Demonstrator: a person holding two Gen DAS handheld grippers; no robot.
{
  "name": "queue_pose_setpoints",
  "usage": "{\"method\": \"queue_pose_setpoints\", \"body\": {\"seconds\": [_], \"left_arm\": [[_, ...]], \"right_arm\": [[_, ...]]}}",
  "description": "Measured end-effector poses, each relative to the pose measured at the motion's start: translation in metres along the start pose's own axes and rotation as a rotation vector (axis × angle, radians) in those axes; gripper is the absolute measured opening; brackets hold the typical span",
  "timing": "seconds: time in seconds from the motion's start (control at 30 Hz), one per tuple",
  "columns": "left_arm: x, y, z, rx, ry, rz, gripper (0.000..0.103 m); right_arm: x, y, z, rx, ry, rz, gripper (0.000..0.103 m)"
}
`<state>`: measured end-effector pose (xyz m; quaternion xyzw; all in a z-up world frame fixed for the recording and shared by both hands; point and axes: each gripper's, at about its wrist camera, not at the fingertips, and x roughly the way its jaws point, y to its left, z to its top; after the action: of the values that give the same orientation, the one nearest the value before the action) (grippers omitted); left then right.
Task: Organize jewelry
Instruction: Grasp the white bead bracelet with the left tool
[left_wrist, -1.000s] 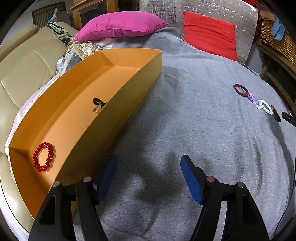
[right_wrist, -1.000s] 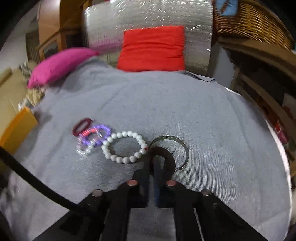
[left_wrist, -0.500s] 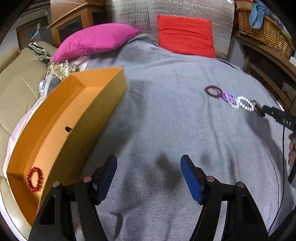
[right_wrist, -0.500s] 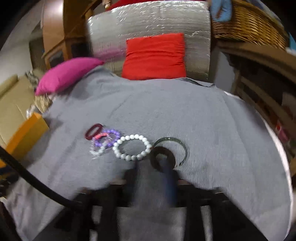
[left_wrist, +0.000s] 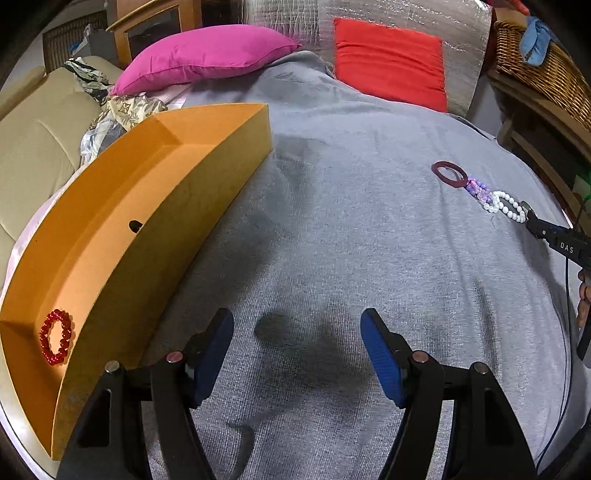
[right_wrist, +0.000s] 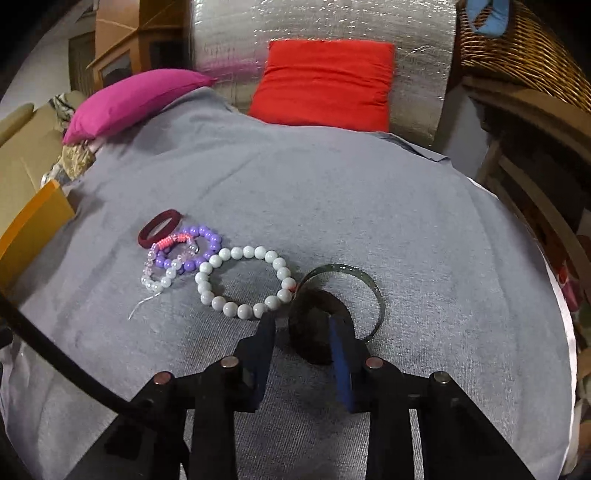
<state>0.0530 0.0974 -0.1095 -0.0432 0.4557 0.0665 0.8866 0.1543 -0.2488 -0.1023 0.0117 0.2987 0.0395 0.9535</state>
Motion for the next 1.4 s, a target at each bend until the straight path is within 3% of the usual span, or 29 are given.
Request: {"method": "queue_pose_setpoints", "body": {"seconds": [0.07, 0.1, 0.47, 0.63, 0.7, 0.73, 0.77, 0.83, 0.93, 1.03, 1.13, 1.23, 1.4], "left_arm": [[-0.001, 0.0, 0.0, 0.003, -0.001, 0.001, 0.072], [-0.001, 0.001, 0.0, 0.002, -0.003, 0.001, 0.072], [-0.006, -0.018, 0.011, 0.047, -0.026, -0.016, 0.072], [-0.008, -0.039, 0.021, 0.09, -0.041, -0.037, 0.072], [-0.012, -0.045, 0.022, 0.114, -0.052, -0.04, 0.072], [-0.014, -0.05, 0.023, 0.119, -0.062, -0.048, 0.072], [-0.014, -0.054, 0.024, 0.12, -0.059, -0.06, 0.072], [-0.013, -0.069, 0.031, 0.127, -0.036, -0.11, 0.072], [-0.016, -0.109, 0.046, 0.165, -0.028, -0.233, 0.072], [-0.016, -0.156, 0.062, 0.247, -0.04, -0.31, 0.072], [-0.003, -0.204, 0.07, 0.359, 0.004, -0.341, 0.072], [0.015, -0.242, 0.073, 0.451, 0.025, -0.314, 0.072], [0.047, -0.278, 0.068, 0.513, 0.123, -0.316, 0.072]], "right_arm": [[0.0, -0.004, -0.001, 0.025, -0.001, 0.006, 0.011], [-0.003, -0.006, -0.002, 0.044, -0.013, 0.011, 0.008], [-0.055, -0.035, -0.019, 0.287, -0.162, 0.148, 0.008], [-0.059, -0.04, -0.032, 0.399, -0.157, 0.269, 0.008], [-0.057, -0.037, -0.039, 0.414, -0.105, 0.259, 0.008], [-0.064, -0.042, -0.048, 0.465, -0.12, 0.319, 0.008], [-0.067, -0.042, -0.054, 0.482, -0.119, 0.318, 0.008], [-0.06, -0.037, -0.062, 0.459, -0.047, 0.292, 0.008], [-0.068, -0.031, -0.068, 0.439, -0.062, 0.276, 0.008], [-0.067, -0.021, -0.068, 0.389, -0.052, 0.258, 0.008], [-0.067, -0.02, -0.071, 0.384, -0.051, 0.256, 0.008], [-0.07, -0.026, -0.078, 0.408, -0.053, 0.26, 0.008], [-0.076, -0.037, -0.087, 0.443, -0.062, 0.266, 0.008]]}}
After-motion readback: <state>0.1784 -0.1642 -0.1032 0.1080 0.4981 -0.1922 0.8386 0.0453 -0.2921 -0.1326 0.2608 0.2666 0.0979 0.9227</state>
